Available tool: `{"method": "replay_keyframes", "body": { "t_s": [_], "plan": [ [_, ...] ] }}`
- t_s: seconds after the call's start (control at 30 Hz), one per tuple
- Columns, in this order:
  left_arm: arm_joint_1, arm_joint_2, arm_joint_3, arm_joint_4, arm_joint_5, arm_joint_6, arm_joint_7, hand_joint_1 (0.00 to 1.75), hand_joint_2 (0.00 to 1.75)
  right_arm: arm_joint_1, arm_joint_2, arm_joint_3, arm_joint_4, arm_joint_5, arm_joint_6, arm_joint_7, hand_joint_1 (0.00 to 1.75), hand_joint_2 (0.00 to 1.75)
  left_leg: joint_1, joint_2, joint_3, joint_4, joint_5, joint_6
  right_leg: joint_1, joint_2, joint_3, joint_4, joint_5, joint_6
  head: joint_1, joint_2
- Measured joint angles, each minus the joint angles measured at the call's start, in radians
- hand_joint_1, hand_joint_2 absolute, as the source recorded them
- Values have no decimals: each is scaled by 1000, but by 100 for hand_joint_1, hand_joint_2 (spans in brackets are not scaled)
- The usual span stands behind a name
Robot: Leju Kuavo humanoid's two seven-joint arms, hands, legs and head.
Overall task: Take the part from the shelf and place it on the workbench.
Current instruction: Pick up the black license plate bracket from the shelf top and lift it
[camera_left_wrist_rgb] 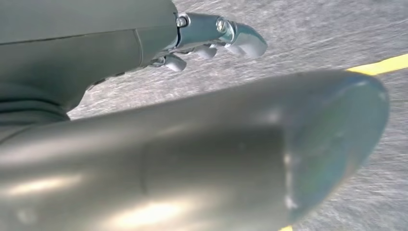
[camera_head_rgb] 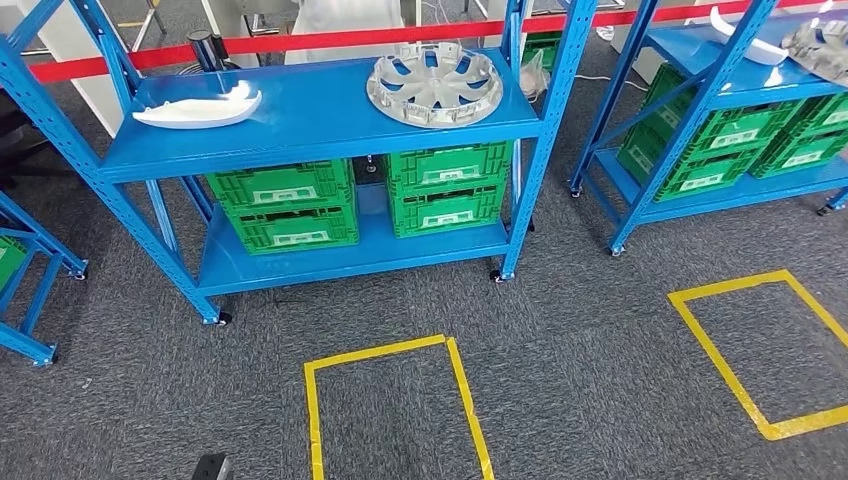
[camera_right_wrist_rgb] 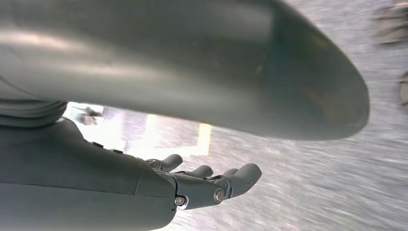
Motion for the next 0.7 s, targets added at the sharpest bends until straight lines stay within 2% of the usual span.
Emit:
{"method": "replay_keyframes", "body": {
  "t_s": [0.03, 0.07, 0.13, 0.2, 0.23, 0.27, 0.33, 0.37, 0.4, 0.43, 0.47, 0.5, 0.53, 0.57, 0.67, 0.7],
  "plan": [
    [18, 0, 0, 17, 0, 0, 1, 0, 0, -20, 0, 0, -13, 0, 0, -1, 0, 0, -1, 3, 7, -2, -9, -4, 2, -2, 18, -44, 21, -4, 0, 0],
    [39, -1, 0, 40, 0, 0, 2, 0, 0, -44, 0, 0, -34, 0, 0, -2, 0, 0, -1, 6, 11, -6, -16, -8, 4, -2, 27, -65, 26, -9, 0, 0],
    [86, -3, 0, 94, 0, 0, 3, 0, 0, -99, 0, 0, -88, 0, 0, -2, 0, 0, -3, 11, 22, -18, -23, -17, 4, 0, 35, -75, 18, -16, -1, 0],
    [139, -4, 0, 154, 0, 0, 4, 0, 0, -152, 3, 0, -151, 0, 0, -3, 0, 0, -5, 19, 29, -10, -32, -28, -2, 5, 53, -92, 13, -25, -4, 0],
    [165, -4, 0, 188, 0, 0, 4, 0, 0, -179, 4, 0, -185, 0, 0, -3, 0, 0, -6, 23, 15, 25, -48, -35, -6, 8, 66, -100, 10, -30, -7, 0],
    [191, -3, 0, 222, 0, 0, 4, 0, 0, -203, 4, 0, -218, 0, 0, -3, 0, 0, -3, 26, -16, 83, -70, -41, -8, 11, 77, -104, 5, -34, -9, 0],
    [234, 1, 0, 285, 0, 0, 5, 0, 0, -248, 4, 0, -275, 0, 0, -3, 0, 0, 3, 29, -111, 225, -114, -51, -9, 21, 93, -107, -9, -37, -12, 0],
    [251, 4, 0, 306, 0, 0, 5, 0, 0, -263, 4, 0, -295, 0, 0, -3, 0, 0, 5, 30, -148, 267, -113, -54, -10, 27, 102, -107, -16, -35, -12, 0],
    [262, 5, 0, 321, 0, 0, 5, 0, 0, -271, 4, 0, -308, 0, 0, -3, 0, 0, 7, 30, -167, 271, -87, -57, -12, 31, 113, -107, -25, -33, -13, 0],
    [266, 7, 0, 327, 0, 0, 5, 0, 0, -272, 4, 0, -315, 0, 0, -2, 0, 0, 8, 31, -165, 232, -42, -58, -14, 33, 127, -107, -34, -29, -12, 0],
    [263, 8, 0, 325, 0, 0, 5, 0, 0, -266, 4, 0, -314, 0, 0, -1, 0, 0, 9, 34, -147, 164, 14, -60, -17, 33, 141, -107, -44, -24, -13, 0],
    [251, 8, 0, 316, 0, 0, 4, 0, 0, -253, 4, 0, -307, 0, 0, 0, 0, 0, 9, 36, -123, 96, 56, -60, -18, 31, 151, -107, -54, -18, -14, 0],
    [233, 7, 0, 301, 0, 0, 3, 0, 0, -237, 4, 0, -294, 0, 0, 1, 0, 0, 9, 38, -103, 43, 83, -56, -19, 28, 158, -107, -63, -12, -15, 0],
    [213, 6, 0, 281, 0, 0, 2, 0, 0, -219, 4, 0, -275, 0, 0, 2, 0, 0, 9, 38, -92, 12, 93, -52, -17, 26, 164, -107, -69, -8, -16, 0],
    [152, 0, 0, 223, 0, 0, -1, 0, 131, -162, 3, 0, -218, 0, 0, 3, 0, 0, 8, 29, -90, -1, 90, -41, -11, 15, 178, -114, -73, -18, -15, 0],
    [138, -1, 0, 213, 0, 0, -1, 0, 175, -146, 3, 0, -209, 0, 0, 2, 0, 44, 7, 29, -88, -2, 87, -38, -10, 13, 181, -121, -72, -21, -14, 0]
  ]
}}
